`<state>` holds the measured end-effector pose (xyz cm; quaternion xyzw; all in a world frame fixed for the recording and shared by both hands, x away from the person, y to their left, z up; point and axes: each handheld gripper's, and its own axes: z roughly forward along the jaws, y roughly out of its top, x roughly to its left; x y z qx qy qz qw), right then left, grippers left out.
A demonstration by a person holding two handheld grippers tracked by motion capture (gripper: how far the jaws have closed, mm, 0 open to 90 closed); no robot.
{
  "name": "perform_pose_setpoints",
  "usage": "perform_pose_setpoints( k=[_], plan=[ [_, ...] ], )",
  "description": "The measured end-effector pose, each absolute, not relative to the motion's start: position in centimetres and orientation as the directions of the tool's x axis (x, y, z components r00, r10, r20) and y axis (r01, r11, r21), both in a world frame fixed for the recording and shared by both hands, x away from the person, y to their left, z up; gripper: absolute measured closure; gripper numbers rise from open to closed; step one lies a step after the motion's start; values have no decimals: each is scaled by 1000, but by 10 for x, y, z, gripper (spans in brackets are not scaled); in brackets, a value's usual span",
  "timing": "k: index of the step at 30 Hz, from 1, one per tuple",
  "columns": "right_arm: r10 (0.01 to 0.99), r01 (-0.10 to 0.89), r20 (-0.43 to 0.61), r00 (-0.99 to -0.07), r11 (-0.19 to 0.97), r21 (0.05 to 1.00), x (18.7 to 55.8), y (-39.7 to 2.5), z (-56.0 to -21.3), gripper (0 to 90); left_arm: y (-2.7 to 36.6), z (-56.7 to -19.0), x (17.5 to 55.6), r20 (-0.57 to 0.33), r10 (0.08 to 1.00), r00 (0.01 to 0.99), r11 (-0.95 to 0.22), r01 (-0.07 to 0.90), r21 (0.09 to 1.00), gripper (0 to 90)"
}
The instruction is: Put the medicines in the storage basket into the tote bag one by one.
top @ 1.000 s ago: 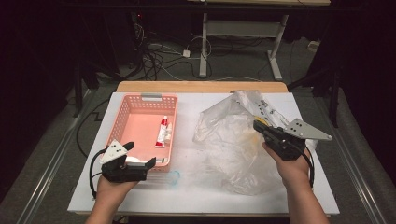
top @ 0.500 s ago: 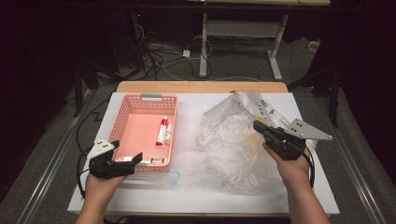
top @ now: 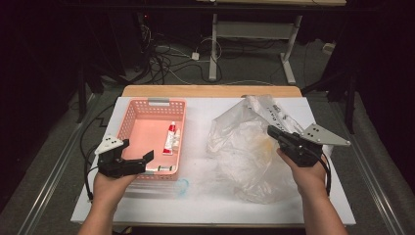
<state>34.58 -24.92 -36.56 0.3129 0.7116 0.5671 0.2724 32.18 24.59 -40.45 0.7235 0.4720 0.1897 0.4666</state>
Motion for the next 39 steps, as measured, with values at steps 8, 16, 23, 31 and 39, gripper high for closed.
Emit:
perform_pose_setpoints(
  k=[8, 16, 23, 31, 39],
  plan=[
    [744, 131, -33, -667, 161, 978, 344, -247, -365, 900, 235, -396, 345, -169, 842, 513, -129, 495, 859, 1],
    [731, 137, -35, -681, 175, 975, 344, -242, -368, 900, 222, -398, 379, -155, 849, 506, -176, 547, 819, 3],
    [732, 135, -35, -680, 172, 976, 343, -242, -367, 900, 219, -403, 405, -181, 860, 477, -165, 595, 787, 15],
    [731, 134, -35, -681, 172, 976, 344, -243, -367, 900, 218, -414, 435, -185, 879, 439, -173, 656, 735, 40],
    [731, 134, -35, -681, 172, 976, 344, -243, -367, 900, 216, -418, 455, -221, 876, 429, -179, 715, 675, 189]
  ],
)
